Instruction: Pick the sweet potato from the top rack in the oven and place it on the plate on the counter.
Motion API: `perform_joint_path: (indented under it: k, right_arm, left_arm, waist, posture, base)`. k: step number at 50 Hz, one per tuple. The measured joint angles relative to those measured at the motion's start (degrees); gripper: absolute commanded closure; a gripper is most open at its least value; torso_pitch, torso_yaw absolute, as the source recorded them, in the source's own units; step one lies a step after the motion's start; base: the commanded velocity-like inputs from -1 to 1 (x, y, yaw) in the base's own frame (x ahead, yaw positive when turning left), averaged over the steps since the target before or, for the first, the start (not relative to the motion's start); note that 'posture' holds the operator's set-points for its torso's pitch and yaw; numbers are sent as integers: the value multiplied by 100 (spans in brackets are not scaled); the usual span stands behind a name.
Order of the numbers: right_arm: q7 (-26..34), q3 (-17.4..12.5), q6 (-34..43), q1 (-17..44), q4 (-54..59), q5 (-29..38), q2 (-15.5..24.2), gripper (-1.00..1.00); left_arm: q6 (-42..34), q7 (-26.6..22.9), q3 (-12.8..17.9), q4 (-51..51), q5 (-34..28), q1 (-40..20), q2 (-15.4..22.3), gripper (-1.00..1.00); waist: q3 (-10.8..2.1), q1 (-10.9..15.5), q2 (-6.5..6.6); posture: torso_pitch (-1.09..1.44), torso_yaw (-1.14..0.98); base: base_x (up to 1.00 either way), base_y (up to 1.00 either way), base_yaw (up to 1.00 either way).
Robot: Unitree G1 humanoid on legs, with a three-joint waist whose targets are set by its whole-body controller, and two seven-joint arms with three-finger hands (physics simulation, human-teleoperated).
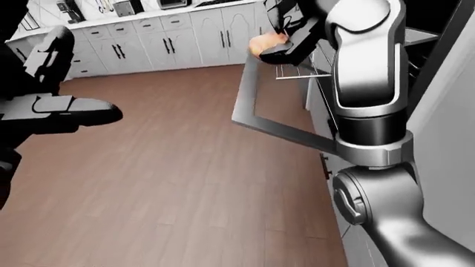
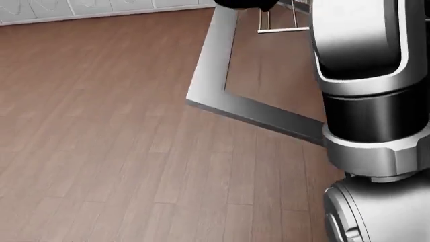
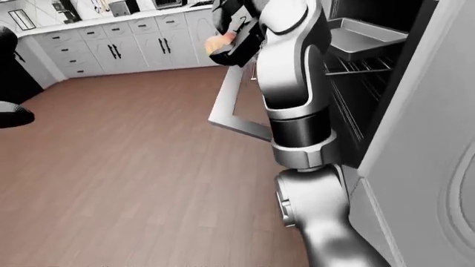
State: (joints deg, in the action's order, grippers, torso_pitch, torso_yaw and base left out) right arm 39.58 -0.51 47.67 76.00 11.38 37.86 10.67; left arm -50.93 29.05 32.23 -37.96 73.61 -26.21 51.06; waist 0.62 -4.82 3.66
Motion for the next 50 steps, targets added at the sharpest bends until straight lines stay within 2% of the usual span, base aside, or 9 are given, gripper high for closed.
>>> perform_joint_path:
  k: [8,10,19,21,23,26,31,41,50]
  right_arm:
    - [-62,-8,-38,-76,-237,-81,-19,100]
    - [-26,93,-19,-244,-309,-126,-102,100]
    - [-1,26,54,-220,-486,-193,-23,100]
    - [14,10,113,-319,-438,-181,-5,100]
    - [34,27,167,-287,-400,-189,15,100]
    - [-16,37,69,-152,-614,-234,-11,100]
    - [44,154,148,-477,-571,-412,-111,100]
    - [-400,-147,575,-756,-1468,-707,183,100]
    - [-330,-94,950,-1286,-2151,-904,303,100]
  left_arm:
    - [-83,-20,67,-76,-155,-45,-121,-100]
    - [-139,2,111,-36,-170,49,-190,-100]
    - [-120,19,101,-72,-153,8,-184,-100]
    - [-213,16,-1,-80,-101,45,-202,-100]
    - [-246,20,-6,-64,-69,-43,-127,-100]
    - [-105,69,217,-96,-118,-131,-59,-100]
    - [-260,230,-26,88,-88,-171,-60,-100]
    - [-226,263,-348,88,-129,-551,12,-100]
    - [-412,-399,-1112,758,-1370,-1114,-529,-100]
  waist:
    - [-135,-105,593]
    - [13,-36,364]
    - [85,80,-187]
    - [-77,127,-262]
    - [-201,97,-182]
    - [-44,413,267]
    - [192,431,97]
    - [-131,439,-9]
    - [-217,537,-74]
  posture:
    - [-14,0]
    - [-14,0]
    - [-14,0]
    - [-14,0]
    - [-14,0]
    - [-14,0]
    - [-14,0]
    - [-14,0]
    - [-14,0]
  base:
    - [31,100,0]
    - [41,100,0]
    - [43,100,0]
    - [44,80,0]
    - [32,28,0]
    - [0,0,0]
    - [0,0,0]
    - [0,0,0]
    - [12,0,0]
